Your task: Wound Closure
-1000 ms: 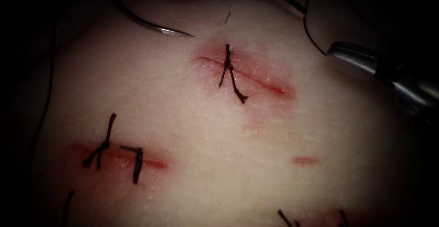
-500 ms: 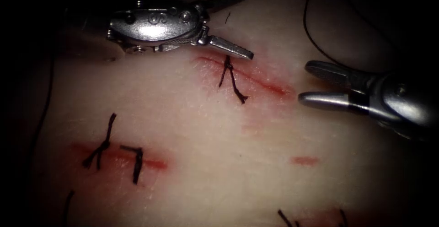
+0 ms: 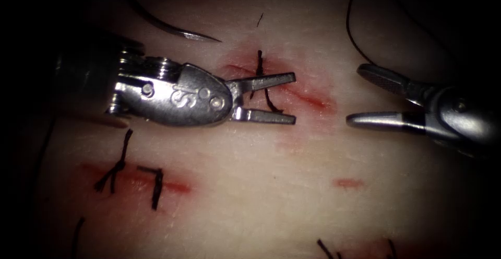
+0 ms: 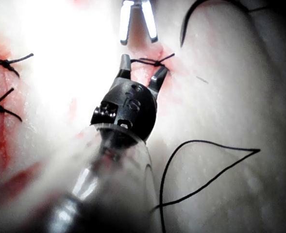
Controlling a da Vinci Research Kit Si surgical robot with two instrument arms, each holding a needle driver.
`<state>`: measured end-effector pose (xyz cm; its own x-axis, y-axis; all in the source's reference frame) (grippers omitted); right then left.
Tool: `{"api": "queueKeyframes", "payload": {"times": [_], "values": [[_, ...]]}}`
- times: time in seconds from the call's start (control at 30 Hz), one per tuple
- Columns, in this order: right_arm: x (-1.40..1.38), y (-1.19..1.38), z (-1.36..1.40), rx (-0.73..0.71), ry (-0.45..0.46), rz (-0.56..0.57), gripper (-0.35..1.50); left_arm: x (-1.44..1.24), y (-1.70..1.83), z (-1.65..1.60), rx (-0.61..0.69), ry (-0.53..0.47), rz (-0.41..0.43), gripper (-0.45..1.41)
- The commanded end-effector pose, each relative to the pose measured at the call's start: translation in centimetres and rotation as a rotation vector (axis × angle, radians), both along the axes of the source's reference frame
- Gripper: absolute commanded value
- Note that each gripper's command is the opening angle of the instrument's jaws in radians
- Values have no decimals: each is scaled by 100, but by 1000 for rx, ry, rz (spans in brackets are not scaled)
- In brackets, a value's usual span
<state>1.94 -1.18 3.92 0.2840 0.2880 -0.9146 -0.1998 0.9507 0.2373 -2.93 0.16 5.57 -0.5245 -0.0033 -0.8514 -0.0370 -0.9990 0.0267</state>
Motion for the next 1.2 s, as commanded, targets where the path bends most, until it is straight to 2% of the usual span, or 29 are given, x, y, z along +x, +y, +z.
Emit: {"api": "queueKeyframes", "payload": {"times": [0.03,0.37,0.67,0.93,1.1,1.2], "values": [[10,4,3,-3,0,2,49,-6,-2,8,-9,23,16,39],[14,3,3,-16,-1,3,49,-11,-15,35,-62,187,107,39],[15,3,3,-21,-2,2,47,-16,-13,44,-85,179,136,15],[17,2,3,-22,-3,4,47,-14,-5,45,-86,179,139,17],[18,2,3,-22,-4,4,49,-14,-3,45,-86,181,136,31],[18,1,3,-22,-4,4,49,-14,-3,45,-86,181,136,26]]}}
